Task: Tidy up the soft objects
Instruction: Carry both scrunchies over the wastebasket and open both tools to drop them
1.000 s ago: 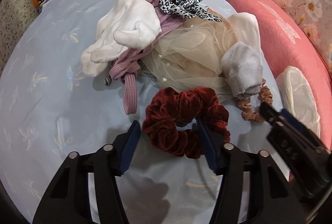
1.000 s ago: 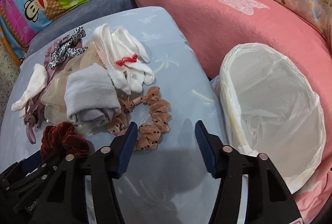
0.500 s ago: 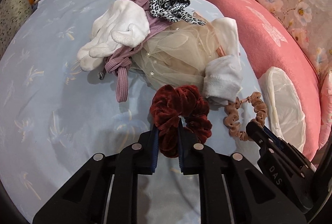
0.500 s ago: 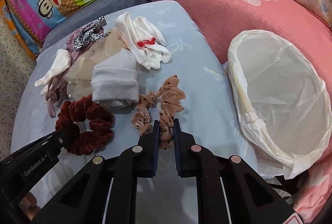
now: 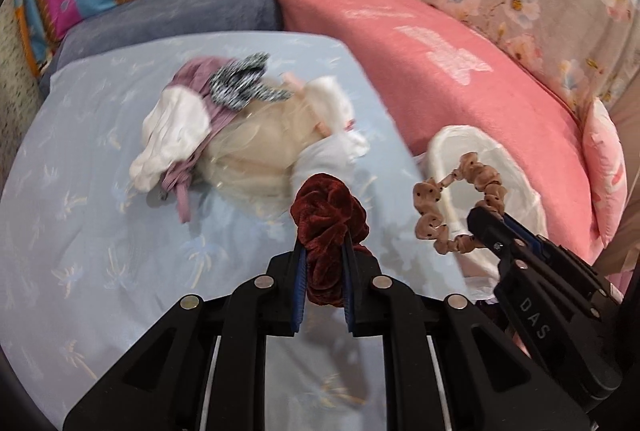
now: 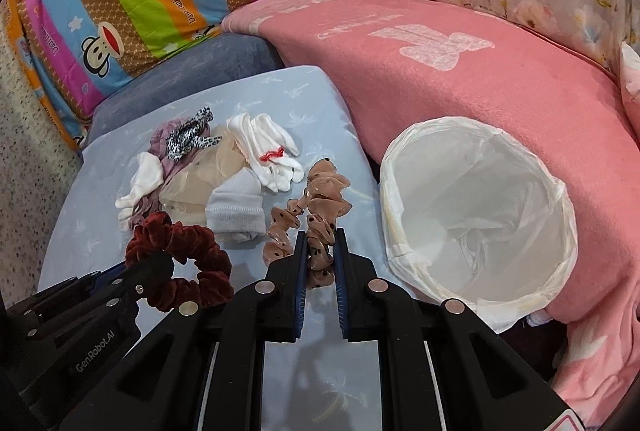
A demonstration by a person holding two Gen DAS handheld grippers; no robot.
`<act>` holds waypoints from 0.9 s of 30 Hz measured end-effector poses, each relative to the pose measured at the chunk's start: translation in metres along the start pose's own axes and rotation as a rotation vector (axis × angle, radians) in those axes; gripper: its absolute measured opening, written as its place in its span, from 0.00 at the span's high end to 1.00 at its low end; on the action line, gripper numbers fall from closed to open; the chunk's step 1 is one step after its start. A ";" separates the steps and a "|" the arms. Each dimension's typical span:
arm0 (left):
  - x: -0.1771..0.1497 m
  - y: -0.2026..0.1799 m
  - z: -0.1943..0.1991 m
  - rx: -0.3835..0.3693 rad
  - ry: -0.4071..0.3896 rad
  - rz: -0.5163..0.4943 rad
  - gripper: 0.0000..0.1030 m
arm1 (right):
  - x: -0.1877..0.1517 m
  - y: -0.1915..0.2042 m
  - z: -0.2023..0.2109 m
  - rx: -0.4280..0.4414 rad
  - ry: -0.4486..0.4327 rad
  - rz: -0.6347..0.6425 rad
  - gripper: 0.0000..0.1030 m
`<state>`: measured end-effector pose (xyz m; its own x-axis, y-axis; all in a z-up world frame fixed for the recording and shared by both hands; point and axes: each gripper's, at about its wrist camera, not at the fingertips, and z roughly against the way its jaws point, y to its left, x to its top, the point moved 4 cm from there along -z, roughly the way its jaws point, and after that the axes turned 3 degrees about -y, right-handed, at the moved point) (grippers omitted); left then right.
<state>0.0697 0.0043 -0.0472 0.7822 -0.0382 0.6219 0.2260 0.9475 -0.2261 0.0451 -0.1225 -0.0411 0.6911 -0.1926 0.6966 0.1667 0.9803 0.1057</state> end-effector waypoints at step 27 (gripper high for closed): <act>0.055 -0.168 -0.020 -0.244 -0.084 -0.328 0.84 | 0.035 -0.157 0.034 -0.178 -0.107 -0.238 0.86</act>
<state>0.0866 -0.1629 0.0105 0.5978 -0.2901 0.7473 0.5944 0.7859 -0.1704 0.0195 -0.2820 -0.0093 0.5415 -0.4011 0.7388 0.4417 0.8835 0.1559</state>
